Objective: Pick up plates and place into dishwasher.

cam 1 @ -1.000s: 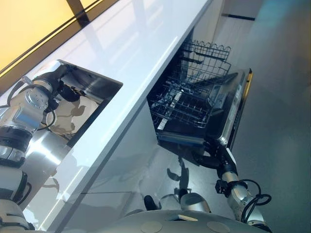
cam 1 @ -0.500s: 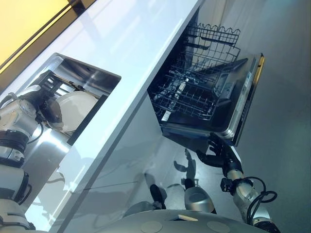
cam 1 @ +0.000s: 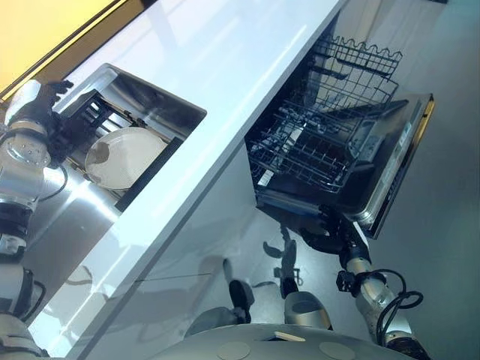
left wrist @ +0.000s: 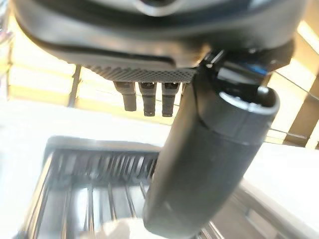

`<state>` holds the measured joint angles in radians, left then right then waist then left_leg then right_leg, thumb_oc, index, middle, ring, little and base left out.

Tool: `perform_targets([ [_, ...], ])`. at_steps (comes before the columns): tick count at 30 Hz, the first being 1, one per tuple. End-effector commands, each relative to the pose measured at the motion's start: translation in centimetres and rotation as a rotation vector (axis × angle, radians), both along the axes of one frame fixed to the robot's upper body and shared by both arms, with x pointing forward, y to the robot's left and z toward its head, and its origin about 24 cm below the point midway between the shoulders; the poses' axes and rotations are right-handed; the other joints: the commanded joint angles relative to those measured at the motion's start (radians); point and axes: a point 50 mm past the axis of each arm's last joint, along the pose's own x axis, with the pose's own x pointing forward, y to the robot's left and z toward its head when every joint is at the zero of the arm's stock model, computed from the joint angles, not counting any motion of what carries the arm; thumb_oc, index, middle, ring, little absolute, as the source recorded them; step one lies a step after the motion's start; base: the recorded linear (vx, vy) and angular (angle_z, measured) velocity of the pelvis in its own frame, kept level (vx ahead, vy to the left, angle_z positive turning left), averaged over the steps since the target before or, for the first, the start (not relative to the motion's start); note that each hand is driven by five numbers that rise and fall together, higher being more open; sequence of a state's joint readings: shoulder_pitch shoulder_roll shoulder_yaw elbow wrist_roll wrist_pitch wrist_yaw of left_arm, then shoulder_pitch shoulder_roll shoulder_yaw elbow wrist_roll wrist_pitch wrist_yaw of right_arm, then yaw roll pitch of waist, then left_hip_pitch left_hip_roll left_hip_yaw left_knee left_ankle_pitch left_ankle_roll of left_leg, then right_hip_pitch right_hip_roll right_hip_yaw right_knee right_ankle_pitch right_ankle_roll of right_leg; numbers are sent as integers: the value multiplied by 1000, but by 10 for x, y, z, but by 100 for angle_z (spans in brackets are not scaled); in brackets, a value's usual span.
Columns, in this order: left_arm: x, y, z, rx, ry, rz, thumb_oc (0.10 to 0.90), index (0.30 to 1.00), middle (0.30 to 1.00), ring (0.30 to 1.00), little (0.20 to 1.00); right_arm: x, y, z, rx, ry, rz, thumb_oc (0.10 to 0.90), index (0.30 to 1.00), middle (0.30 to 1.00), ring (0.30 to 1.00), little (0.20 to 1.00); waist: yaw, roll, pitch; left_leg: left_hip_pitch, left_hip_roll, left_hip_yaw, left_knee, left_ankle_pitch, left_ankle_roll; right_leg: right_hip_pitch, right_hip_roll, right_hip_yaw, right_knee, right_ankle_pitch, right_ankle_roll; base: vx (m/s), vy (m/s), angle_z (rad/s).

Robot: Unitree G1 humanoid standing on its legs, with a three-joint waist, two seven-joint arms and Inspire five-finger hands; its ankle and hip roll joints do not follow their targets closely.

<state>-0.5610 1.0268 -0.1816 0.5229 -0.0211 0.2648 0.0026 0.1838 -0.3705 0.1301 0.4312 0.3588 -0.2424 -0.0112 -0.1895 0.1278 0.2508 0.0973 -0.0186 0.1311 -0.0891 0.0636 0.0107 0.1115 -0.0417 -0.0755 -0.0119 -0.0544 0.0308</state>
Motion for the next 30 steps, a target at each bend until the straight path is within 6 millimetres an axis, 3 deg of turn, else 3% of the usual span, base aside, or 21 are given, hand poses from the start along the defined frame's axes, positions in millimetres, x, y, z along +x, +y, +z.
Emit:
perform_targets([
  [1,-4,11,42,-24,-167,32,800,900,900,900,900,15,10,27,-8,-193,45,800,900,900,900,900,3,-6,-88,11,-82,13,15,-122,19,-90,51,3,101,-62,76,0,0,0],
  [16,0,9,0,-247,-17,-8,800,900,900,900,900,9,6,24,1,-178,8,800,900,900,900,900,-18,-12,-66,6,-79,42,34,-132,30,-104,50,14,117,-60,81,15,-3,-1],
  [30,6,16,5,-174,-22,108,800,900,900,900,900,6,2,25,-1,-178,18,800,900,900,900,900,-66,-4,-18,-29,-77,75,64,-140,35,-158,47,31,163,-74,75,51,6,-7],
])
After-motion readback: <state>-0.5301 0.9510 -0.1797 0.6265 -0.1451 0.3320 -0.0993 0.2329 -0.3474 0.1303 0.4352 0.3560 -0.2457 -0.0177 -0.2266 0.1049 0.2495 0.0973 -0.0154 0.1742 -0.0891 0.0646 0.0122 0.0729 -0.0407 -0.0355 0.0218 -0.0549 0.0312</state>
